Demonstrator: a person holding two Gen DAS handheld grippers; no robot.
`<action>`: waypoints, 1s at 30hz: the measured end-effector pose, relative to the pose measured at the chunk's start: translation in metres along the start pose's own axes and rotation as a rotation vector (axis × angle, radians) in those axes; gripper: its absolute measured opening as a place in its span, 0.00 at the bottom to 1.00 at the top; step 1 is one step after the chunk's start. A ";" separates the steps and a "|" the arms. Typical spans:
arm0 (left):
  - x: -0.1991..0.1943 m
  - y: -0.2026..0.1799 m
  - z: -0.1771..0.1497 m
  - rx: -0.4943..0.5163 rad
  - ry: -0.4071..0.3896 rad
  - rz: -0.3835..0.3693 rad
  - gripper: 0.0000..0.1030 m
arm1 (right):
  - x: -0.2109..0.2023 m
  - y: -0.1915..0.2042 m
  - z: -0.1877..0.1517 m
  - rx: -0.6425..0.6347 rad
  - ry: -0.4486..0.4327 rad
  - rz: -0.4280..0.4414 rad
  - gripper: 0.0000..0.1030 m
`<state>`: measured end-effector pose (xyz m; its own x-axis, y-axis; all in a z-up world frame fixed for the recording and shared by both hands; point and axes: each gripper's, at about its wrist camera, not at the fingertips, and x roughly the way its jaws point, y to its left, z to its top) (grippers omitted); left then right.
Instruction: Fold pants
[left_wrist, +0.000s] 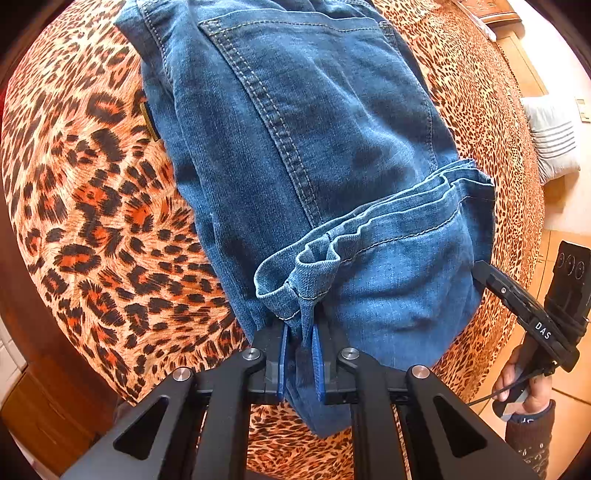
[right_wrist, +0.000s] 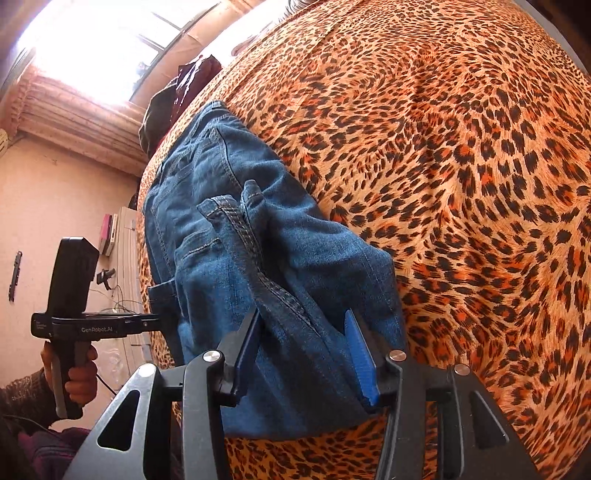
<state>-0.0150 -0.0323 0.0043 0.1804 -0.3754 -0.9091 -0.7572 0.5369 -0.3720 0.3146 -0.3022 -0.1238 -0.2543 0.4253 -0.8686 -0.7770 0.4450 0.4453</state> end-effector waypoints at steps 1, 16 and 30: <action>-0.001 0.001 -0.003 -0.011 0.009 -0.001 0.08 | 0.000 0.003 0.000 0.002 0.027 0.043 0.06; 0.003 0.018 -0.013 -0.027 0.072 0.025 0.08 | -0.009 0.022 0.015 0.039 -0.068 0.064 0.44; -0.051 -0.044 -0.046 0.289 -0.156 0.040 0.46 | -0.050 0.030 -0.005 0.096 -0.245 0.042 0.45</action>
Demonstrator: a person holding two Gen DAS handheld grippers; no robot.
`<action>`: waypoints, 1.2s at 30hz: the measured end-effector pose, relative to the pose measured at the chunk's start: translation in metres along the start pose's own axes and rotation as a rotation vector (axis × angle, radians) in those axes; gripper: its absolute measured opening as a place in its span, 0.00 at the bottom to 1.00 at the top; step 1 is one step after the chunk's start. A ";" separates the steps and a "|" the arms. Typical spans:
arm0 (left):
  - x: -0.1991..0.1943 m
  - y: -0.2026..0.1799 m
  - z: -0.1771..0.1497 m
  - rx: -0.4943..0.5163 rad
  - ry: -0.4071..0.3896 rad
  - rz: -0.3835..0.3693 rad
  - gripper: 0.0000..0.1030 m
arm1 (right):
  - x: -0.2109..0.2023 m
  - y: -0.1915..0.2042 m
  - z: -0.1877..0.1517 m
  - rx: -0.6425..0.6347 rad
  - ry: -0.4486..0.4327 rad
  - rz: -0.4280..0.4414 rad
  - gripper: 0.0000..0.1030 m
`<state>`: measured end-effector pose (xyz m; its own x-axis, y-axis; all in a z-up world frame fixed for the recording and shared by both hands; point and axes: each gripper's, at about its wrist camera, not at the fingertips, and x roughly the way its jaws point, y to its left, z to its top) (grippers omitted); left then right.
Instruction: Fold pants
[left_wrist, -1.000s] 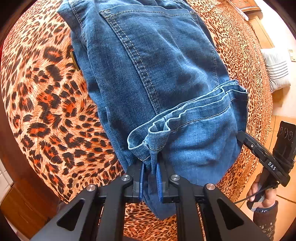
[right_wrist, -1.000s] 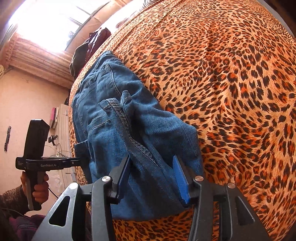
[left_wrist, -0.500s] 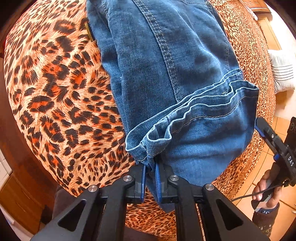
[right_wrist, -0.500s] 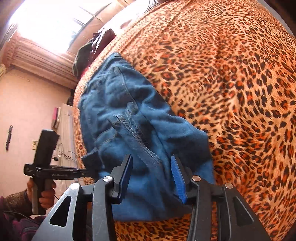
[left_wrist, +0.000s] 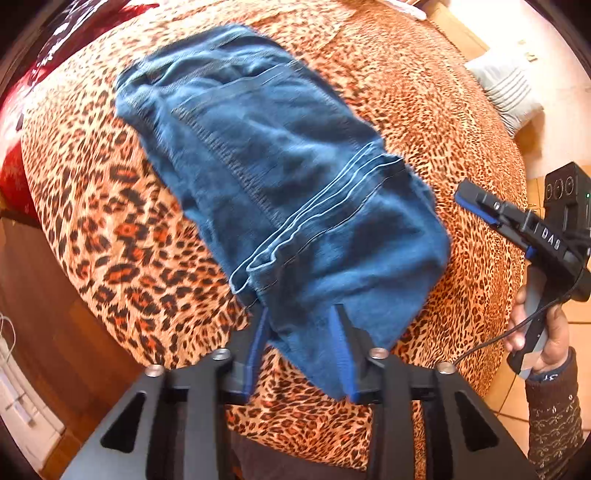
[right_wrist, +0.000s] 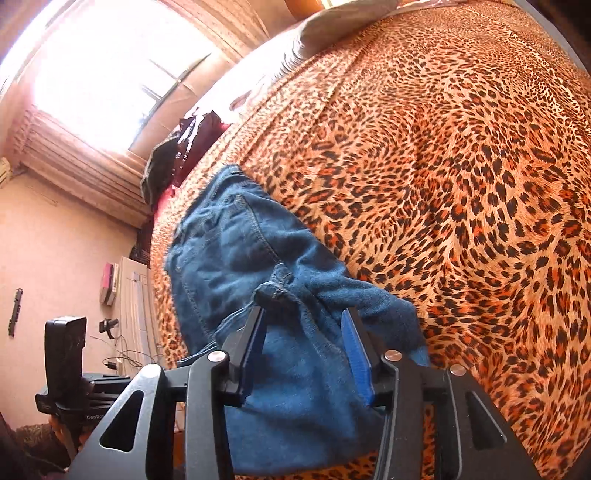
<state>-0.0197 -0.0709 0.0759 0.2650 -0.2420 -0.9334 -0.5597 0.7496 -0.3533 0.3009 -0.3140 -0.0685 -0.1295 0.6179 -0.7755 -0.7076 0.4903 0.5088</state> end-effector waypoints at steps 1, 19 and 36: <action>0.003 -0.006 0.004 0.022 -0.016 0.004 0.47 | 0.000 0.001 -0.007 -0.003 0.005 0.007 0.45; 0.072 0.000 0.043 0.087 0.228 0.030 0.41 | 0.022 0.011 -0.040 0.163 -0.091 -0.017 0.16; 0.042 0.045 0.193 0.452 0.400 -0.150 0.50 | 0.077 0.063 -0.019 0.382 -0.140 -0.389 0.27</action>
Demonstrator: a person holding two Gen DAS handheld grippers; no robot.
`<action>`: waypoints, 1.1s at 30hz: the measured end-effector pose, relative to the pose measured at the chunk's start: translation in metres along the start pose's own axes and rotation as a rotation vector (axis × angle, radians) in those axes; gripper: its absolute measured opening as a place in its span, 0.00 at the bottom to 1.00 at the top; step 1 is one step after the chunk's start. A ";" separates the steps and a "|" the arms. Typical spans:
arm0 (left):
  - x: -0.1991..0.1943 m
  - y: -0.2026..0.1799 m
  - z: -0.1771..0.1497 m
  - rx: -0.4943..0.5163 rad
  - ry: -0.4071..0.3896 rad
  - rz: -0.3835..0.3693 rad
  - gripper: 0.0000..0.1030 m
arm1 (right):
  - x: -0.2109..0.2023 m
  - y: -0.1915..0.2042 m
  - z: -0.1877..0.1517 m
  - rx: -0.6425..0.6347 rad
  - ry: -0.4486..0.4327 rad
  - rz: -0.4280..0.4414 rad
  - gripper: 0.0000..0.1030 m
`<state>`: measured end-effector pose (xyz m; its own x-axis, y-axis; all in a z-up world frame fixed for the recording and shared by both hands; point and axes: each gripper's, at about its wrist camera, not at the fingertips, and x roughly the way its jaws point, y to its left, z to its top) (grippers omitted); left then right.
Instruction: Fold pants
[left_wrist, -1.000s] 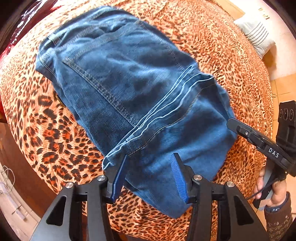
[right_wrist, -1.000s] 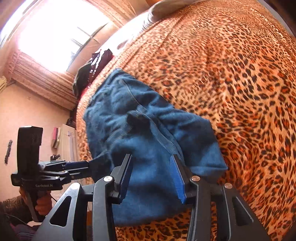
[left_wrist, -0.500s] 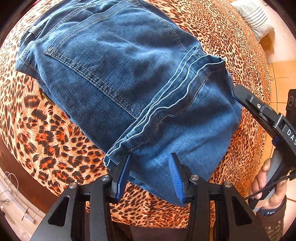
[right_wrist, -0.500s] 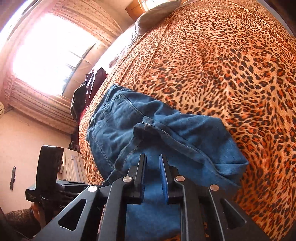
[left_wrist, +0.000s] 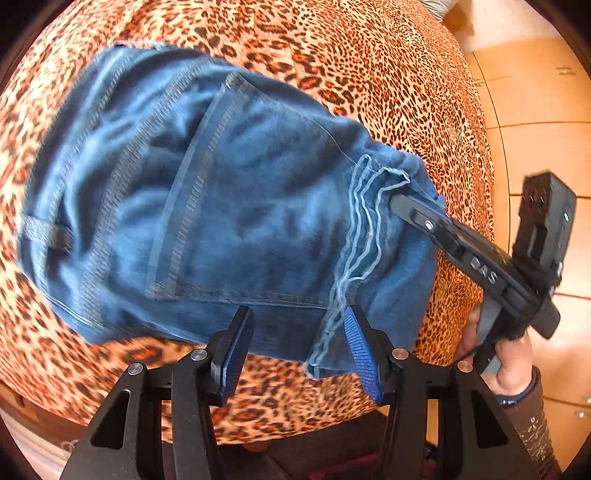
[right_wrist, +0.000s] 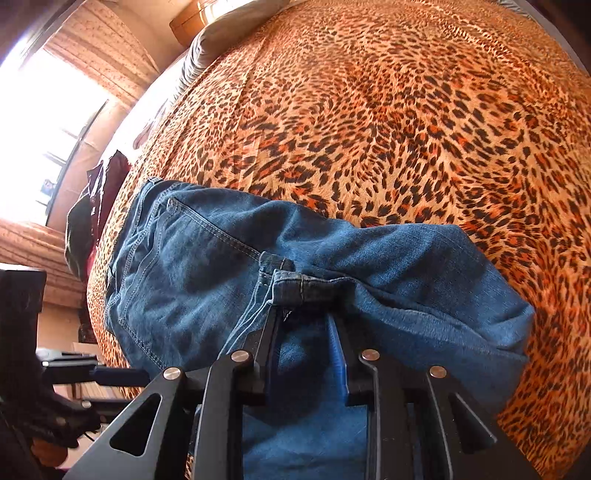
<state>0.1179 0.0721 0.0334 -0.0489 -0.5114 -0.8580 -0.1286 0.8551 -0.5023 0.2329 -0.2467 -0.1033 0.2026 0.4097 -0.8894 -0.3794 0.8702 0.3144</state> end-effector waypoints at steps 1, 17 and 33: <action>-0.013 0.013 0.011 0.027 0.001 -0.007 0.51 | -0.008 0.011 -0.007 0.027 -0.030 -0.003 0.28; -0.081 0.138 0.186 0.129 0.111 0.025 0.65 | 0.041 0.184 -0.080 0.277 -0.029 0.266 0.52; -0.036 0.121 0.232 0.215 0.227 0.112 0.71 | 0.120 0.151 -0.129 1.016 -0.148 0.657 0.57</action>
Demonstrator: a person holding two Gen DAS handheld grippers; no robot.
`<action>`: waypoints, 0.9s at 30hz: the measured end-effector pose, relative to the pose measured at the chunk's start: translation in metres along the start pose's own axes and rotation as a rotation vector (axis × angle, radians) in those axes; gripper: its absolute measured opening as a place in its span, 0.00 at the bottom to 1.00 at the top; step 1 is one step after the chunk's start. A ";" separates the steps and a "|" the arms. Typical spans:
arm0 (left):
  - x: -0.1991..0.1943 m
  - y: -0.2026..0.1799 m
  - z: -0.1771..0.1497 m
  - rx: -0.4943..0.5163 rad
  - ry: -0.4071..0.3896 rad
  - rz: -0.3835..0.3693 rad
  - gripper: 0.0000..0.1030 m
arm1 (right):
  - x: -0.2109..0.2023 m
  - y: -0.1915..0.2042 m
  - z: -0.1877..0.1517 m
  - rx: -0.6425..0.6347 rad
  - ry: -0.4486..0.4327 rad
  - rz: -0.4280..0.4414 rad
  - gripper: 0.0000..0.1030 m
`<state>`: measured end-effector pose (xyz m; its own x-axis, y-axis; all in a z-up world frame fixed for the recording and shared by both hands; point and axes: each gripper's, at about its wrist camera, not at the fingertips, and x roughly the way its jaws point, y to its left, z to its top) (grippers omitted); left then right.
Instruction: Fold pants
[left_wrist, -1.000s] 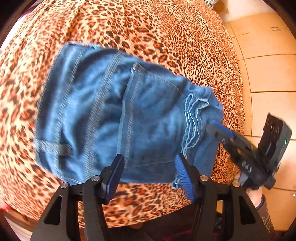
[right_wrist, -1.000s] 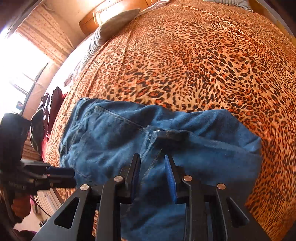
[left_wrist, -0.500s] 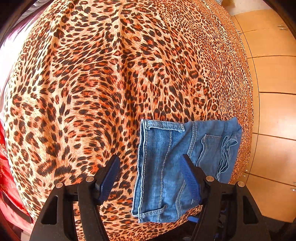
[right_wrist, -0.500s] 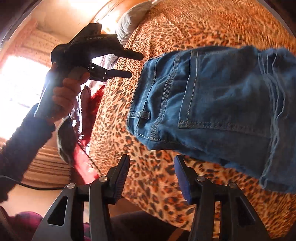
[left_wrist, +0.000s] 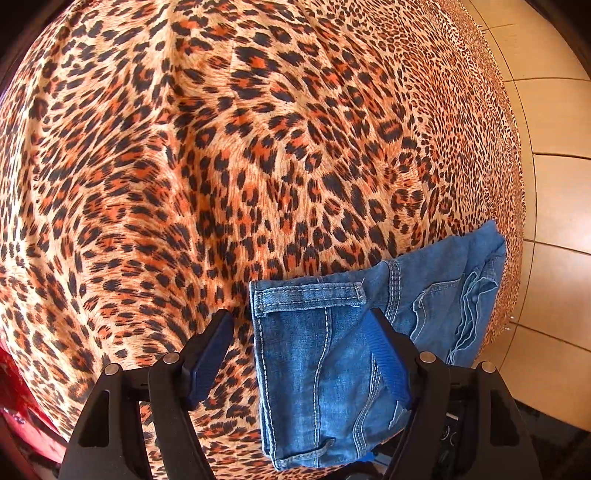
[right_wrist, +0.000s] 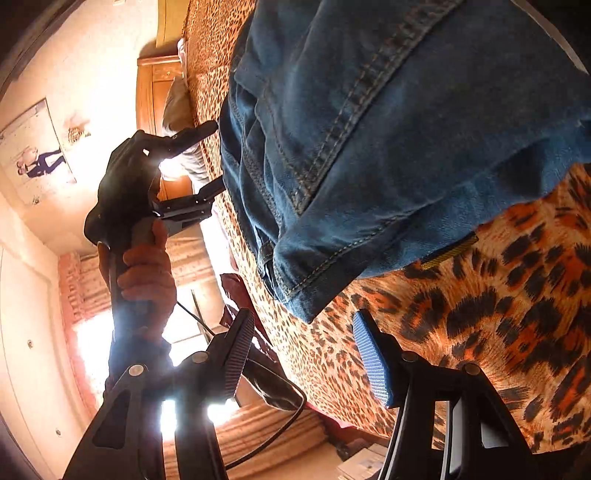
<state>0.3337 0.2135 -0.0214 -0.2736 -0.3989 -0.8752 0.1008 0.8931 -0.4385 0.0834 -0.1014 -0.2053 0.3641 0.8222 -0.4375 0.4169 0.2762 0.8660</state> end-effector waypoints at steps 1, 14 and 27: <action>0.002 0.000 0.001 0.004 0.006 0.011 0.71 | 0.000 -0.006 0.001 0.047 -0.011 0.023 0.57; 0.046 -0.064 0.009 0.062 0.024 0.108 0.79 | 0.021 -0.017 -0.012 0.226 -0.098 0.103 0.58; 0.047 -0.061 0.015 0.067 0.039 0.044 0.80 | 0.028 -0.012 -0.026 0.287 -0.171 0.124 0.64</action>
<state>0.3291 0.1375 -0.0388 -0.3045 -0.3500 -0.8859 0.1769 0.8931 -0.4136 0.0670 -0.0682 -0.2214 0.5511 0.7386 -0.3883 0.5687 0.0080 0.8225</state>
